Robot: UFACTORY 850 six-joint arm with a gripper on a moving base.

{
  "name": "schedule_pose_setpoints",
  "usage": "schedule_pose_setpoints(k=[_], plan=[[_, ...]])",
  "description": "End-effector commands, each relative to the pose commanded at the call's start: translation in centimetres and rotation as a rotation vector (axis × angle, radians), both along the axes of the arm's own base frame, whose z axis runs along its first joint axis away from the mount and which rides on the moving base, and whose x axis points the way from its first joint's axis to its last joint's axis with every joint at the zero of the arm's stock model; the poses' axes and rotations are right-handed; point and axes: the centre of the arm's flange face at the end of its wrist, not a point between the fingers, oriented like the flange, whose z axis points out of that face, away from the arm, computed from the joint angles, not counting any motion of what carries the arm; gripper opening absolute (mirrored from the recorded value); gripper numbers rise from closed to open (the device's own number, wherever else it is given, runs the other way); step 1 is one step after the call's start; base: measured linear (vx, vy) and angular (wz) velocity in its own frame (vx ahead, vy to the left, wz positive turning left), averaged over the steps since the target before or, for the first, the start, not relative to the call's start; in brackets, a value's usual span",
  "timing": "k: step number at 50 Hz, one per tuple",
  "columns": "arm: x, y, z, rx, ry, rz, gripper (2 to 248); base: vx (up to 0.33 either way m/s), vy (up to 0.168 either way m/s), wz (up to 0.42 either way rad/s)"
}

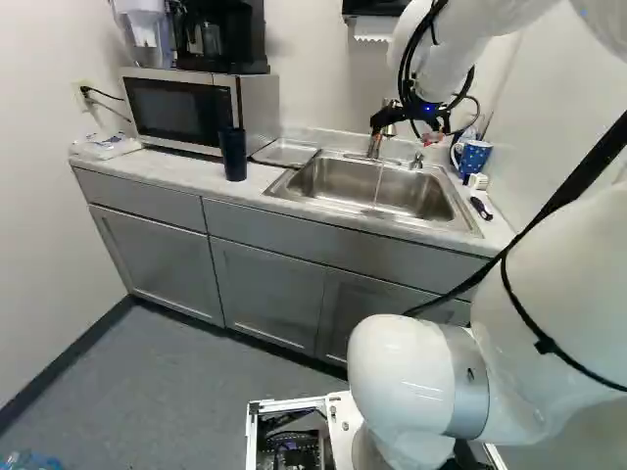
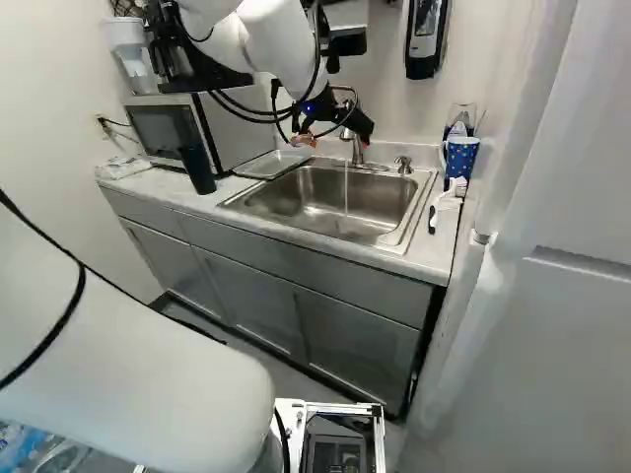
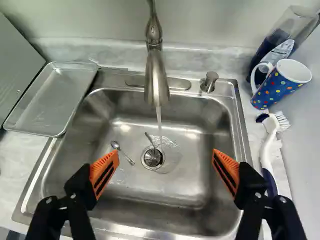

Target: Rinse the cup and place it in the tray

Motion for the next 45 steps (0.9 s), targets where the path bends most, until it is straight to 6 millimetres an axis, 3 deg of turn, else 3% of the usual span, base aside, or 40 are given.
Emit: schedule_pose_setpoints(k=[12,45], plan=[[-0.1,0.8,0.0,0.0,-0.001,0.018,247,0.0,0.0,0.0],[-0.4,5.8,-0.1,-0.002,-0.007,0.136,247,0.0,0.0,0.0]])
